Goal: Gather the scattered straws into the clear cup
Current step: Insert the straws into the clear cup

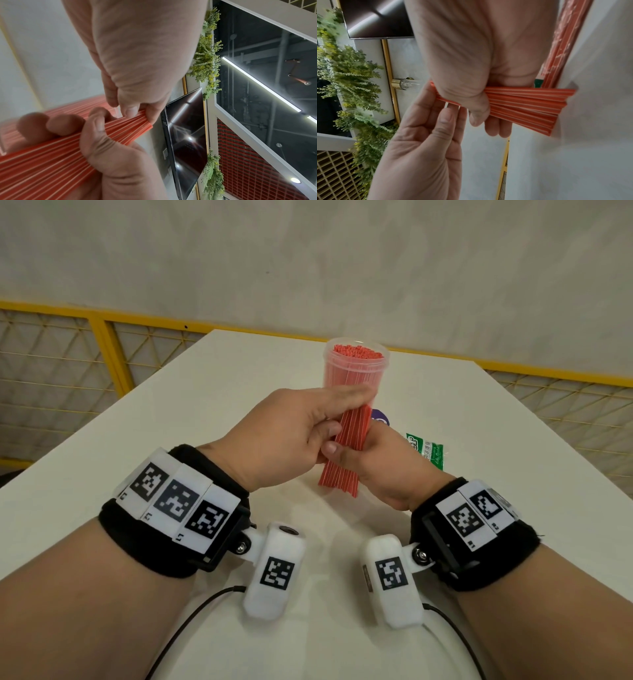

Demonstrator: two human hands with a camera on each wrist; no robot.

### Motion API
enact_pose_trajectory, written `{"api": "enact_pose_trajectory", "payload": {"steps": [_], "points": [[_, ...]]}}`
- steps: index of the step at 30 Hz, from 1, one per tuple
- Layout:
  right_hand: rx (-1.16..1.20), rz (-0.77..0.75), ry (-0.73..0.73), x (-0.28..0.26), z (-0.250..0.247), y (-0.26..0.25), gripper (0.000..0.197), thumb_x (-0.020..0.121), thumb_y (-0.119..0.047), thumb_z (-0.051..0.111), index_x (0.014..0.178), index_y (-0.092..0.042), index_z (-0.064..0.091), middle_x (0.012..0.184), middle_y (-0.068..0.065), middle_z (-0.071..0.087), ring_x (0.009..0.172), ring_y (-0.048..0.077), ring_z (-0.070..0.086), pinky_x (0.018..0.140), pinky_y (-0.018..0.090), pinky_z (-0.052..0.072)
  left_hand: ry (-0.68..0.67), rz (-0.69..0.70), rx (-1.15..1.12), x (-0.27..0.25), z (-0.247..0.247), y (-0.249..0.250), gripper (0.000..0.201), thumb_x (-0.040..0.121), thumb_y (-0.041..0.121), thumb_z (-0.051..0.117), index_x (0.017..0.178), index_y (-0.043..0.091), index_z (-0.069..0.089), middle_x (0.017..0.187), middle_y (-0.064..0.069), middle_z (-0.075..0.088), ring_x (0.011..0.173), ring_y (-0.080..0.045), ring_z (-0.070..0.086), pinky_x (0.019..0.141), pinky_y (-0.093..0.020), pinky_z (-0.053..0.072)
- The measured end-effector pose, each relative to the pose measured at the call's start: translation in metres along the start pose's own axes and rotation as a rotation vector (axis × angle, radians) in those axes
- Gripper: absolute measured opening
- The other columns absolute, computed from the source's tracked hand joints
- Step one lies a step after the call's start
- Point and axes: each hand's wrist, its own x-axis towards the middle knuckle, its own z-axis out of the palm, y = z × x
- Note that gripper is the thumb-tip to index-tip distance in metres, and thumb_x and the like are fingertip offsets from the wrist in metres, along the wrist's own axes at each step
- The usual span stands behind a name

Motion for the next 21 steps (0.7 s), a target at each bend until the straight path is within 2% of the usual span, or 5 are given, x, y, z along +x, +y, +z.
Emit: {"api": "enact_pose_trajectory", "payload": {"steps": [9,13,16,19,21], "points": [[0.054,0.025,-0.038,-0.001,-0.001,-0.001,0.032,0.098,-0.022,0.049,0.114,0.005,0.058,0.108,0.028,0.065,0.098,0.03,0.067,0.086,0.06,0.052,0.0,0.035,0.091,0.0,-0.003,0.003,0.058,0.092,-0.007,0.048,0.132,0.035,0.054,0.131,0.023,0.046,0.123,0.009,0.039,0.092,0.0,0.038],[0.035,-0.018,-0.014,-0.003,-0.002,-0.002,0.028,0.098,-0.033,0.048,0.096,-0.01,0.064,0.088,0.005,0.072,0.093,0.04,0.065,0.085,0.061,0.052,0.068,-0.025,0.104,0.0,-0.009,0.002,0.044,0.098,0.009,0.048,0.135,0.033,0.051,0.129,0.013,0.06,0.111,-0.003,0.061,0.089,-0.021,0.051],[0.146,-0.058,0.048,-0.004,-0.008,-0.014,0.032,0.09,-0.045,0.048,0.085,-0.024,0.072,0.095,0.003,0.072,0.094,0.041,0.062,0.087,0.062,0.048,0.302,-0.119,0.009,0.004,-0.021,0.003,0.017,0.096,0.039,0.053,0.103,0.024,0.058,0.095,0.01,0.071,0.084,-0.001,0.07,0.079,-0.028,0.053],[0.226,-0.168,0.084,-0.004,-0.017,-0.03,0.036,0.093,-0.042,0.044,0.079,-0.031,0.075,0.107,0.004,0.07,0.106,0.039,0.059,0.095,0.064,0.044,0.37,-0.195,-0.051,0.007,-0.027,0.006,0.039,0.083,0.059,0.051,0.079,0.021,0.058,0.07,0.007,0.07,0.056,-0.003,0.067,0.054,-0.013,0.044],[0.29,-0.203,0.067,-0.002,-0.023,-0.042,0.036,0.094,-0.039,0.043,0.075,-0.032,0.073,0.116,0.009,0.067,0.118,0.042,0.053,0.1,0.064,0.041,0.274,-0.26,-0.03,0.011,-0.027,0.008,0.049,0.069,0.069,0.052,0.076,0.021,0.06,0.067,0.004,0.068,0.054,-0.002,0.064,0.052,-0.014,0.043]]}}
